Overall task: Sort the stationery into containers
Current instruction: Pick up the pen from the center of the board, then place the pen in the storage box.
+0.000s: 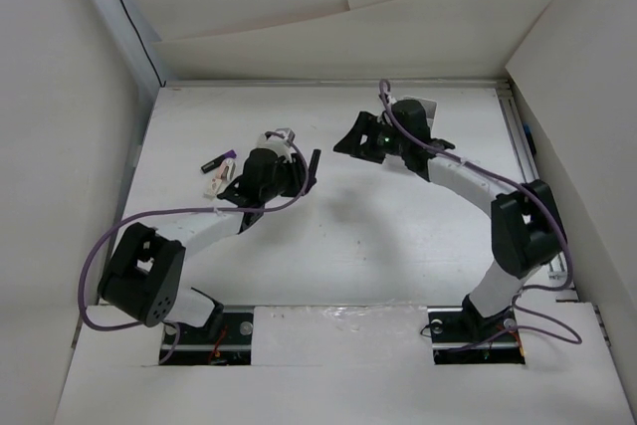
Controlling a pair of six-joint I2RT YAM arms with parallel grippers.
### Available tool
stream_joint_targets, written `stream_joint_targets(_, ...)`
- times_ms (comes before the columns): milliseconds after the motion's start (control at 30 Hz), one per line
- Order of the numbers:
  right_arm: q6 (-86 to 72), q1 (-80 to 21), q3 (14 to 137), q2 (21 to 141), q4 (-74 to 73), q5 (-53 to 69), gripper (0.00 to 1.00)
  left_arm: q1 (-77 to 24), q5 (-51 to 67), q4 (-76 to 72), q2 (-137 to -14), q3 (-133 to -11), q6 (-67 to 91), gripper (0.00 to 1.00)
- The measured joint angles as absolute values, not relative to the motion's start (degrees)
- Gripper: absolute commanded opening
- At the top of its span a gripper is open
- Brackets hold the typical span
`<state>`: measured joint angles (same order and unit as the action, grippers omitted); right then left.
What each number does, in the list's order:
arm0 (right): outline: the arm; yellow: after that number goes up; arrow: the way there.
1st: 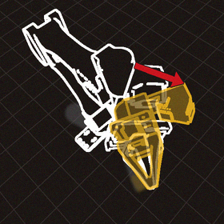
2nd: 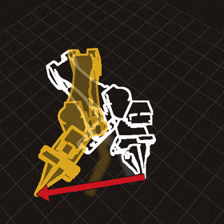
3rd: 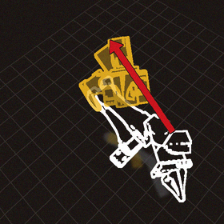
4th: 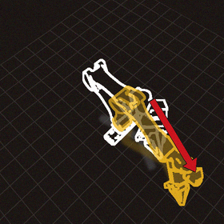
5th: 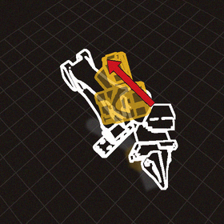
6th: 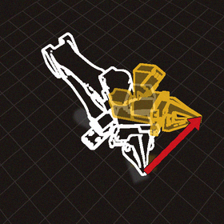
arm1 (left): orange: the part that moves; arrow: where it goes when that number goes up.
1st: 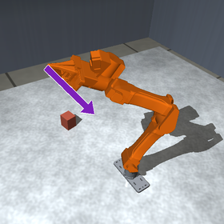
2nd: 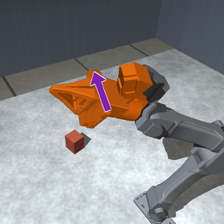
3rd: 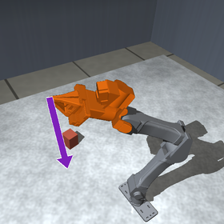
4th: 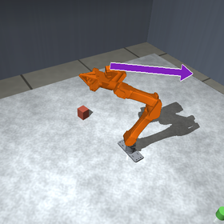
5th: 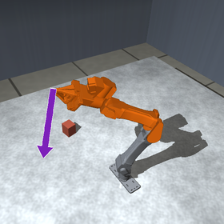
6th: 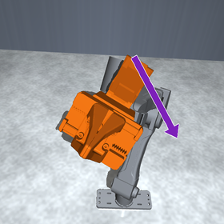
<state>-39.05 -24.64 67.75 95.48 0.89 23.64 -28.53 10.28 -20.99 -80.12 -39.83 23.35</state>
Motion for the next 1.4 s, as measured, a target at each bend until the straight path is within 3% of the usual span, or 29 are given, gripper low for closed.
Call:
stream_joint_targets(267, -39.3, -28.5, 70.3, 100.4, 0.8, 24.6, 0.68, -30.9, 13.2, -24.3, -79.9, -39.8, 22.9, 0.17)
stream_joint_targets(533, -39.6, -30.0, 73.3, 103.6, 0.9, 24.3, 0.52, -30.9, 14.5, -25.2, -79.9, -39.8, 22.5, 0.17)
stream_joint_targets(733, -40.7, -30.1, 73.3, 104.8, 0.8, 22.9, 0.21, -30.9, 15.2, -25.8, -80.0, -39.8, 22.3, 0.19)
stream_joint_targets(833, -41.5, -30.5, 73.8, 104.7, 1.1, 22.3, 0.09, -31.0, 15.3, -25.9, -80.6, -39.8, 22.0, 0.28)
stream_joint_targets(867, -41.6, -30.8, 73.8, 104.7, 1.1, 22.0, 0.09, -31.0, 15.2, -25.9, -80.8, -39.8, 21.9, 0.33)
stream_joint_targets(900, -41.5, -30.8, 73.8, 104.7, 1.1, 21.6, 0.07, -31.0, 15.5, -25.9, -80.9, -39.8, 21.8, 0.39)
stream_joint_targets(933, -41.4, -30.8, 73.8, 104.7, 1.0, 21.0, 0.06, -31.0, 15.7, -26.0, -80.9, -39.8, 21.6, 0.53)
stream_joint_targets(1067, -41.4, -30.1, 73.8, 104.7, 0.8, 17.9, 0.03, -30.9, 15.8, -27.2, -80.8, -39.8, 21.5, 0.79)
stream_joint_targets(1267, -41.4, -25.1, 73.8, 102.6, -0.8, 14.4, 0.02, -30.9, 13.2, -27.6, -78.2, -39.8, 21.4, 0.92)
stream_joint_targets(1400, -41.4, -19.1, 73.8, 98.2, -2.0, 8.4, 0.02, -30.9, 9.2, -28.0, -74.6, -39.4, 21.4, 0.95)
